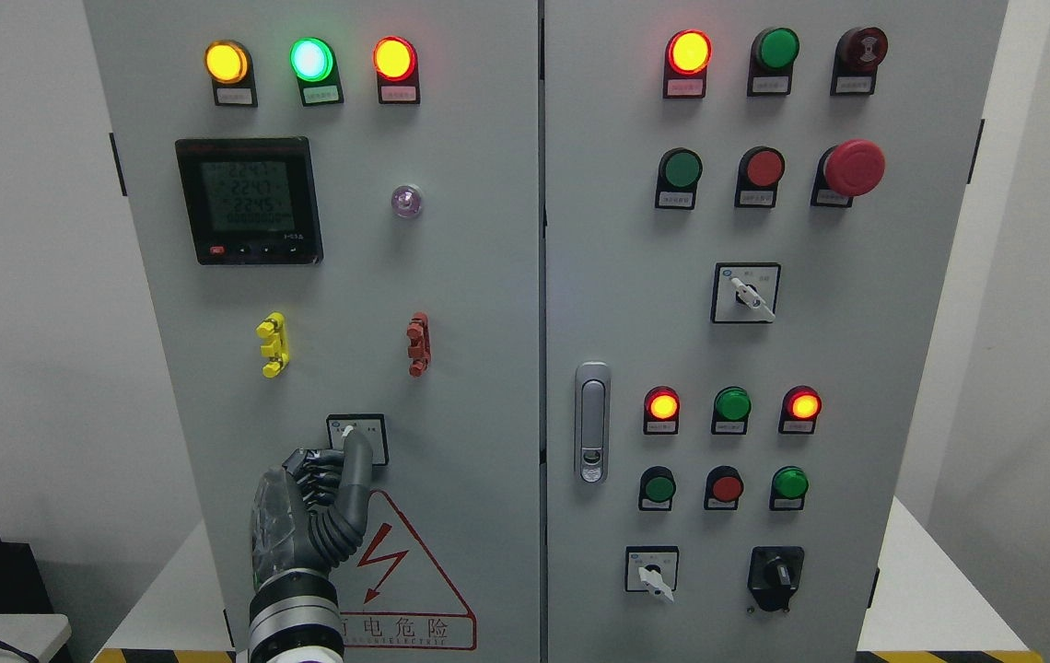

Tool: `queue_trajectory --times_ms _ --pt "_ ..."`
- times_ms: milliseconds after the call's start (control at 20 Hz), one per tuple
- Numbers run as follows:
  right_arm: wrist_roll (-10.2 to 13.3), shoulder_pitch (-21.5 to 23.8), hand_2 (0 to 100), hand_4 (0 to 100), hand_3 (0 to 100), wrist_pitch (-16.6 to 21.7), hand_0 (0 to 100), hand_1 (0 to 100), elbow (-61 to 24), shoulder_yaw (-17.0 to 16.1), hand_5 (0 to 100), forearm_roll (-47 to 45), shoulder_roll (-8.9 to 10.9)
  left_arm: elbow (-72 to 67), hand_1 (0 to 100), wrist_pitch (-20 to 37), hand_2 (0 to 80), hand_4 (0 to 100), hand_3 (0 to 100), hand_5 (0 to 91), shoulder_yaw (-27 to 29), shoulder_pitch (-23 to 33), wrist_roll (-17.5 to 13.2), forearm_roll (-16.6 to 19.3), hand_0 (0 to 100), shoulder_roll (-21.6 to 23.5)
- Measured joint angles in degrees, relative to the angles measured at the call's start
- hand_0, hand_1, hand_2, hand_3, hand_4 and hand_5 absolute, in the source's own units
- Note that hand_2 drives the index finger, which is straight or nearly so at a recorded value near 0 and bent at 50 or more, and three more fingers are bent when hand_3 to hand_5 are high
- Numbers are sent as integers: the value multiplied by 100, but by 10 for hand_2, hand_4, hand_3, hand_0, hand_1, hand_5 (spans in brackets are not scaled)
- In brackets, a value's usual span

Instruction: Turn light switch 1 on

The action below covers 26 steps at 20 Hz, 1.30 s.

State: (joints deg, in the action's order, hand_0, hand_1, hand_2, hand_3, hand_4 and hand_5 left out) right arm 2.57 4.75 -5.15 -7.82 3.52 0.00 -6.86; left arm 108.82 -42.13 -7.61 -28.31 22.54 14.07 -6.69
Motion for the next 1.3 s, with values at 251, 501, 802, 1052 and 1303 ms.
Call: queue_trajectory --times_ms 251,501,802,1052,1303 --pt "0 0 0 0 0 0 120 389 0 0 0 0 0 0 296 -20 518 838 797 832 2 -3 -30 -2 559 0" --pt "0 0 0 0 0 0 120 389 0 0 0 0 0 -1 280 -25 523 840 802 834 3 -5 -61 -5 589 0" --pt "0 0 0 0 0 0 120 389 0 0 0 0 0 -4 224 3 525 845 811 837 1 -9 -127 -10 630 0" --pt "0 0 0 0 0 0 120 389 0 0 0 0 0 -1 193 16 524 847 815 838 1 -9 -86 -10 654 -1" --pt "0 0 0 0 0 0 120 389 0 0 0 0 0 1 168 17 519 848 817 839 2 -9 -76 -10 674 -3"
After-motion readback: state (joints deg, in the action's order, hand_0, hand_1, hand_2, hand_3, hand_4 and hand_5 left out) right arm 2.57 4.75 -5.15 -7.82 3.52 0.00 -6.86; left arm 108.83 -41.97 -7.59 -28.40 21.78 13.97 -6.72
